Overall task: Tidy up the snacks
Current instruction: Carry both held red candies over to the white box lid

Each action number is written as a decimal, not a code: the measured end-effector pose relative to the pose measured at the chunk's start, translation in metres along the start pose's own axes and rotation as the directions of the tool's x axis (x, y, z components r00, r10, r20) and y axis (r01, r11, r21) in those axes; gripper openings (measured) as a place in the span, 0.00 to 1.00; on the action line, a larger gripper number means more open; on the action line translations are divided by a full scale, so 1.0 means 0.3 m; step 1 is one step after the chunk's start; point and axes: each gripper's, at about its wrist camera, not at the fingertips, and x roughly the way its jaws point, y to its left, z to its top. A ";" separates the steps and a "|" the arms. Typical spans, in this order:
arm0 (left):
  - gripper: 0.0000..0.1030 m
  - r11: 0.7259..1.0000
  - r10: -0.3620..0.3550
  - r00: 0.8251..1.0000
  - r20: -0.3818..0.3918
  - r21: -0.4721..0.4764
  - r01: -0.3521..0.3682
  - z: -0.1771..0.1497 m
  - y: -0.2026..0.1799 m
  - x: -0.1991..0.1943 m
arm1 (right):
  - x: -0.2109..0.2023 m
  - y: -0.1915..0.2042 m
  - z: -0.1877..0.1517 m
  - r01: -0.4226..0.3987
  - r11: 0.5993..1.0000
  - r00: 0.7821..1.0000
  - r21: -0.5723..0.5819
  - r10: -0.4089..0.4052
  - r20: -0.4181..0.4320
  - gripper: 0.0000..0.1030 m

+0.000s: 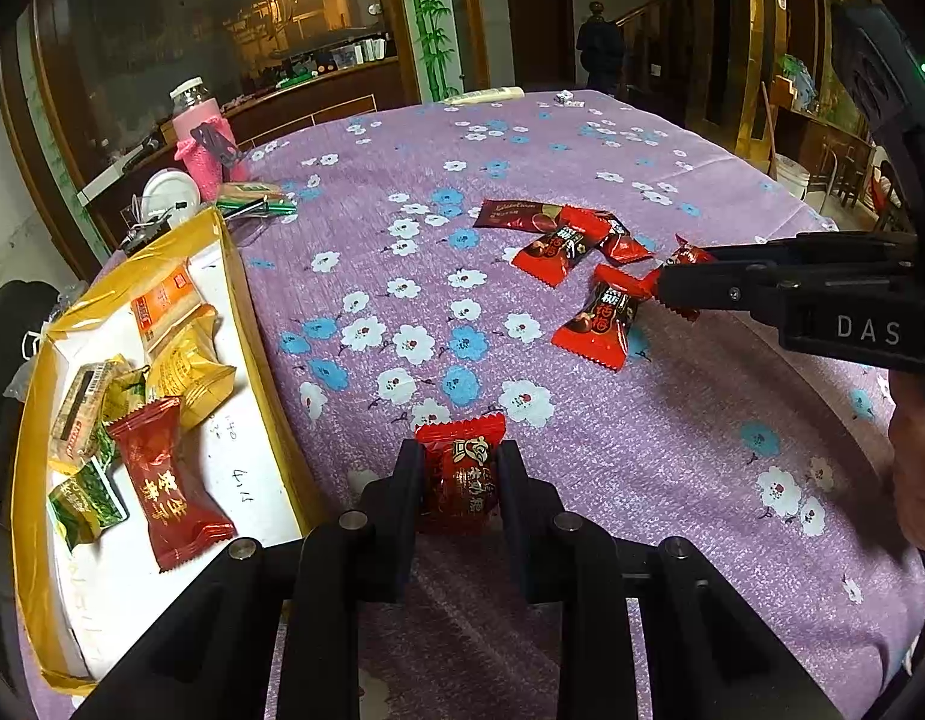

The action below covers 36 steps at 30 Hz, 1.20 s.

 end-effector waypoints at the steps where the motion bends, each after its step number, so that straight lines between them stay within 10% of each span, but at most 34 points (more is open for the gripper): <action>1: 0.24 1.000 0.003 1.000 0.004 0.002 -0.003 0.002 -0.001 -0.003 | -0.001 0.001 0.000 -0.001 1.000 1.000 0.000 0.001 0.002 0.24; 36: 0.24 0.998 0.060 0.994 0.088 -0.002 -0.060 0.010 -0.021 -0.156 | -0.007 -0.018 -0.002 -0.028 0.999 0.999 0.042 0.027 0.020 0.24</action>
